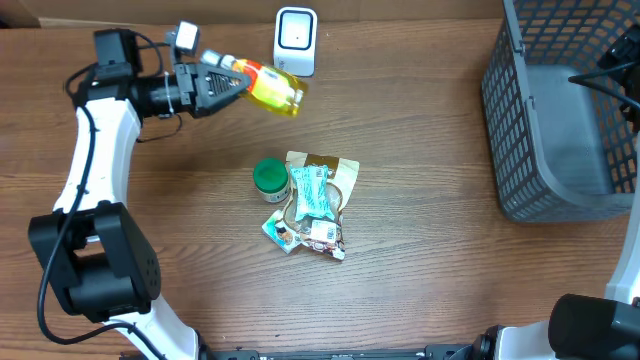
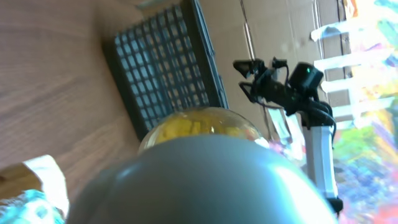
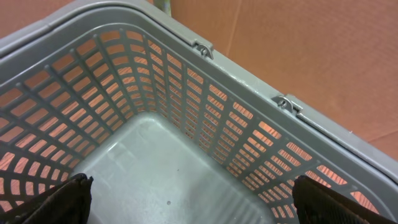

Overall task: Scan the item barcode
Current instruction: 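Move the held bottle down toward the items at the table center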

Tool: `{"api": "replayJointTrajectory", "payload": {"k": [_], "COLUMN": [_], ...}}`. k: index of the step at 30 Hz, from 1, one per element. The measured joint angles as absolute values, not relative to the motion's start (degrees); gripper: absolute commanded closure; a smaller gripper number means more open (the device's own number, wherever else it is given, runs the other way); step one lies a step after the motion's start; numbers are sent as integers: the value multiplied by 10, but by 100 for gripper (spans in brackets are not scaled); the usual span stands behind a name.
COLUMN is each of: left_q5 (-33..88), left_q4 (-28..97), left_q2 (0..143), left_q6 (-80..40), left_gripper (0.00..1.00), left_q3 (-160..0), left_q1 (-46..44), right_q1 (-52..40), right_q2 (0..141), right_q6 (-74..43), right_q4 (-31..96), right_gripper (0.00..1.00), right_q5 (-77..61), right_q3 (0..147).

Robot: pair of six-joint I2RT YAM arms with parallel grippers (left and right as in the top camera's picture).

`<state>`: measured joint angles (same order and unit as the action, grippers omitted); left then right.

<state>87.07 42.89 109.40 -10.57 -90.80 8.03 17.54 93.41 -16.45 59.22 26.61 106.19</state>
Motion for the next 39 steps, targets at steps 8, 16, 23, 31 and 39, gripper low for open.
{"api": "replayJointTrajectory", "payload": {"k": [8, 16, 23, 31, 39], "left_q5": [875, 873, 763, 693, 683], "left_q4": [540, 815, 961, 962, 963], "left_q2": [1094, 1094, 1082, 1037, 950], "left_q6": [-41, 154, 311, 349, 345], "left_gripper": [95, 94, 96, 96, 96], "left_q3": [-908, -912, -910, -896, -882], "left_q1": [51, 47, 40, -14, -68], "right_q1": [175, 175, 175, 175, 175], "right_q2": [934, 934, 934, 934, 934], "right_q6": [-164, -164, -165, -165, -164], "right_q4": [592, 593, 593, 593, 593], "right_gripper": [0, 0, 0, 0, 0], "right_q5": [266, 266, 266, 266, 266], "right_q3": [1062, 1062, 1062, 1062, 1062]}}
